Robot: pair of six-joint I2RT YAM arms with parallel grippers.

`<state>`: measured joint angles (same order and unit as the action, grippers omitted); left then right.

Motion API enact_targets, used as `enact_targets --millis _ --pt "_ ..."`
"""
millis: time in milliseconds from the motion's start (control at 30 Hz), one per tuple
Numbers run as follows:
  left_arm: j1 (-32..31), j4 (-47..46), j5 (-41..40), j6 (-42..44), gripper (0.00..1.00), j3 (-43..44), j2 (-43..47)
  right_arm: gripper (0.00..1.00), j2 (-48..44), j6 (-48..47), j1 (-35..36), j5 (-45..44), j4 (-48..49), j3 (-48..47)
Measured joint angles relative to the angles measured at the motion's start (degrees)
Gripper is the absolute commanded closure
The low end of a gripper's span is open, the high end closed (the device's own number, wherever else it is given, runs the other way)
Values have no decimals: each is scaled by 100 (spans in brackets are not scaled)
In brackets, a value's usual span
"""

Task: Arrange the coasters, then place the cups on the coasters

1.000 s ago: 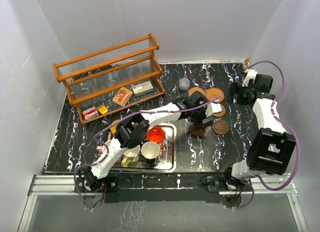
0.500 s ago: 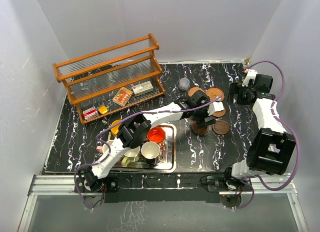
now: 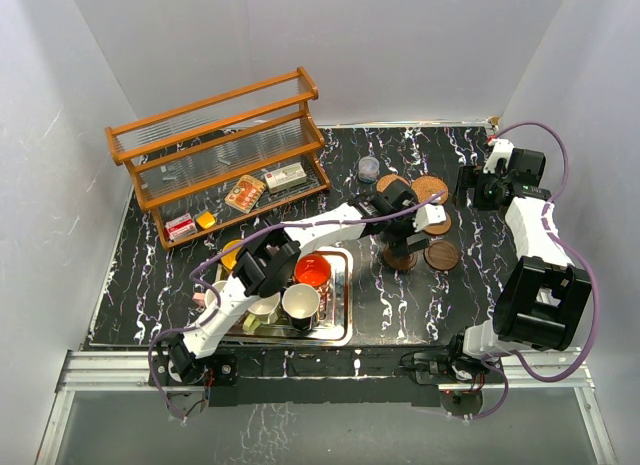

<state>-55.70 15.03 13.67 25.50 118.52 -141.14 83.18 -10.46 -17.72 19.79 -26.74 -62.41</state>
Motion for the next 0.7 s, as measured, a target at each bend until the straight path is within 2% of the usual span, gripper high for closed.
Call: enact_targets --millis 300,567,700 --pt "2 437 -33 33 1 -151 275 13 0 -17 0 127 -15 -4" --pt "15 623 -304 345 1 -1364 1843 11 2 -345 83 367 -378 -256" --pt "94 778 -435 455 1 -1895 2643 9 0 -769 393 422 -579 -232"
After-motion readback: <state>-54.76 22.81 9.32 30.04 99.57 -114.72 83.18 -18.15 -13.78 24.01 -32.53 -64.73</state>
